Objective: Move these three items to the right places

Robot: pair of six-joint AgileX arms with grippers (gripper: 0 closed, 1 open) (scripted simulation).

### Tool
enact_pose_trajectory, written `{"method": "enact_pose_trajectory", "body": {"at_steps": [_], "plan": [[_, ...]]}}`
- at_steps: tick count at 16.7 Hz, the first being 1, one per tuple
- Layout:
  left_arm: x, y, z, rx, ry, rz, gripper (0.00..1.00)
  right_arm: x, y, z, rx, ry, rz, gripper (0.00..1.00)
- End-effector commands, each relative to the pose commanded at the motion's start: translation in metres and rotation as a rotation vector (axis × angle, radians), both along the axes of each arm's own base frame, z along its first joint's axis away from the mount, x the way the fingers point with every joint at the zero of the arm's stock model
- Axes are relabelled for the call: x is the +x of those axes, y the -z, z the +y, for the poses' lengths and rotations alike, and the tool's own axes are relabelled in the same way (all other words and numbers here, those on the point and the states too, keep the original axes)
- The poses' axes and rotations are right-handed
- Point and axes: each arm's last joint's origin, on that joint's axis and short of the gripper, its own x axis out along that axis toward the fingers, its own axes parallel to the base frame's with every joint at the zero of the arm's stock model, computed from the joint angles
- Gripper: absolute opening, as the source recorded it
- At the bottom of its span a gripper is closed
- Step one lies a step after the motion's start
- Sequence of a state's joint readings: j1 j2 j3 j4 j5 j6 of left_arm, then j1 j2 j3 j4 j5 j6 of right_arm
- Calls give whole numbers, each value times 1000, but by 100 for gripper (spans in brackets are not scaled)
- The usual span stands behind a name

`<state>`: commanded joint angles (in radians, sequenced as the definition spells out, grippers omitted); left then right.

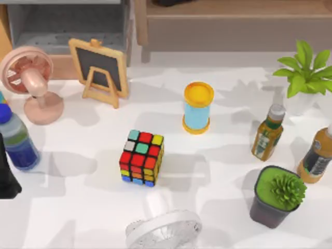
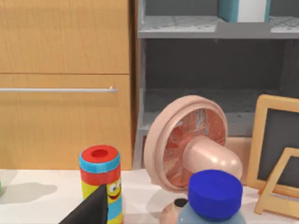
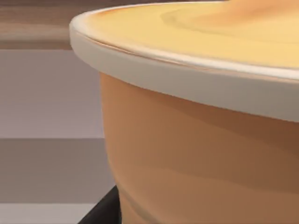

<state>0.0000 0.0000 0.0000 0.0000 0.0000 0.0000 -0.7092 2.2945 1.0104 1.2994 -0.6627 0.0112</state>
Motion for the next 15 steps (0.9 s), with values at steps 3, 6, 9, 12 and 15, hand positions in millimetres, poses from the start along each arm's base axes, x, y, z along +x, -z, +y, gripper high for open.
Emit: {"method": "enact_pose_trajectory", "body": {"at_steps": [3,6,9,12,15], "plan": [[0,0,0,0,0,0,100,0,0,0,0,0,0,83],[0,0,0,0,0,0,100,0,0,0,0,0,0,100],[0,0,0,0,0,0,100,0,0,0,0,0,0,100],[0,0,0,0,0,0,100,0,0,0,0,0,0,100],[0,0,0,0,0,0,100,-1,0,1,2,-2,0,100]]}}
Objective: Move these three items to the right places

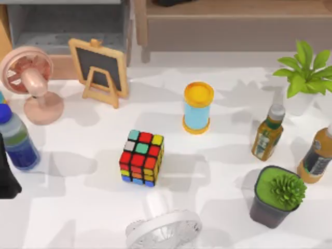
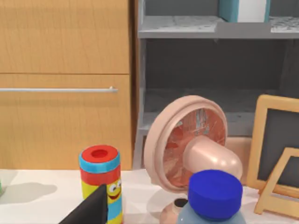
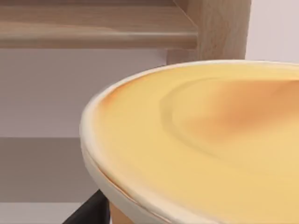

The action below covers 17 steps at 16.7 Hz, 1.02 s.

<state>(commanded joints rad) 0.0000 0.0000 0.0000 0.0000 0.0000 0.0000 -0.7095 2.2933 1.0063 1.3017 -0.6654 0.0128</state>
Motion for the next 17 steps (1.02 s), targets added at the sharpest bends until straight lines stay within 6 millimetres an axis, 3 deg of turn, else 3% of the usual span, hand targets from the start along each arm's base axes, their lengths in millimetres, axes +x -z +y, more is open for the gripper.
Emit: {"method": "enact_pose_trajectory", "body": {"at_steps": [6,11,13,17], "plan": [[0,0,0,0,0,0,100,-28,0,0,-1,1,1,100],[0,0,0,0,0,0,100,-27,0,2,2,-4,4,100],[0,0,0,0,0,0,100,-29,-7,5,8,-20,11,100],[0,0,0,0,0,0,100,-44,-43,1,-1,-1,1,100]]}}
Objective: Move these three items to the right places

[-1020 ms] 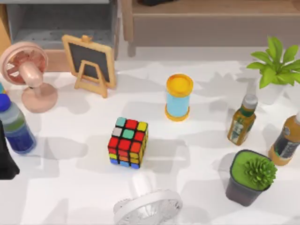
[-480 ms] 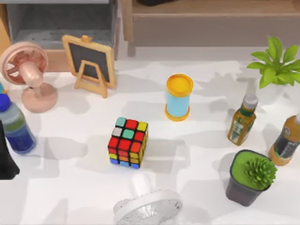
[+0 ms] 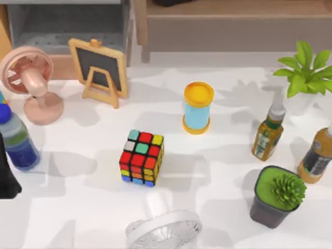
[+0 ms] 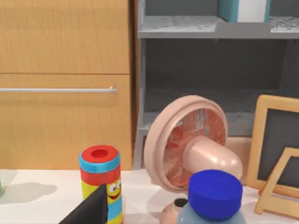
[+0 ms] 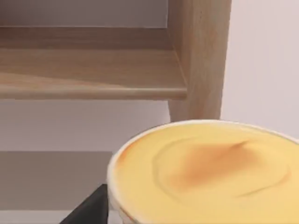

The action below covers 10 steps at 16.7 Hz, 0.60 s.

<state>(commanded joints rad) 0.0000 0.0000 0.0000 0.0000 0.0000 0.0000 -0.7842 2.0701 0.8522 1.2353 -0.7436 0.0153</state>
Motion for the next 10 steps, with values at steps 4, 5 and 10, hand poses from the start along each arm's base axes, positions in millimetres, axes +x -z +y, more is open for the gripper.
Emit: {"method": "enact_pose_trajectory", "body": {"at_steps": [4,5,10], "plan": [[0,0,0,0,0,0,100,-3,-6,0,2,-2,2,100],[0,0,0,0,0,0,100,-1,-6,1,-1,-5,-1,100],[0,0,0,0,0,0,100,20,-30,8,-7,-37,-24,100]]}}
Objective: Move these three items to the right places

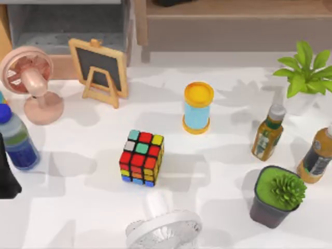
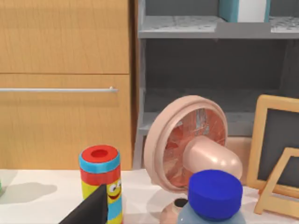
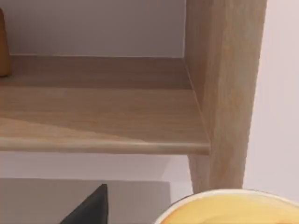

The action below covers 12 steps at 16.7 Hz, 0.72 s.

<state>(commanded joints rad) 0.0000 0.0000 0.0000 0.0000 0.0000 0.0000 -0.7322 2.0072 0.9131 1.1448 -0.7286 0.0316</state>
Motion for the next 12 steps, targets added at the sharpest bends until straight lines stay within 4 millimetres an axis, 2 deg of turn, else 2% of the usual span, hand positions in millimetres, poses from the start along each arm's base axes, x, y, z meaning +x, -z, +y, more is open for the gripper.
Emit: {"method": "enact_pose_trajectory", "body": {"at_steps": [3,6,9,12], "plan": [[0,0,0,0,0,0,100,41,-31,29,33,-89,-1,100],[0,0,0,0,0,0,100,91,-69,86,101,-225,31,100],[0,0,0,0,0,0,100,132,-110,170,195,-382,110,100],[0,0,0,0,0,0,100,153,-146,268,299,-522,250,100]]}}
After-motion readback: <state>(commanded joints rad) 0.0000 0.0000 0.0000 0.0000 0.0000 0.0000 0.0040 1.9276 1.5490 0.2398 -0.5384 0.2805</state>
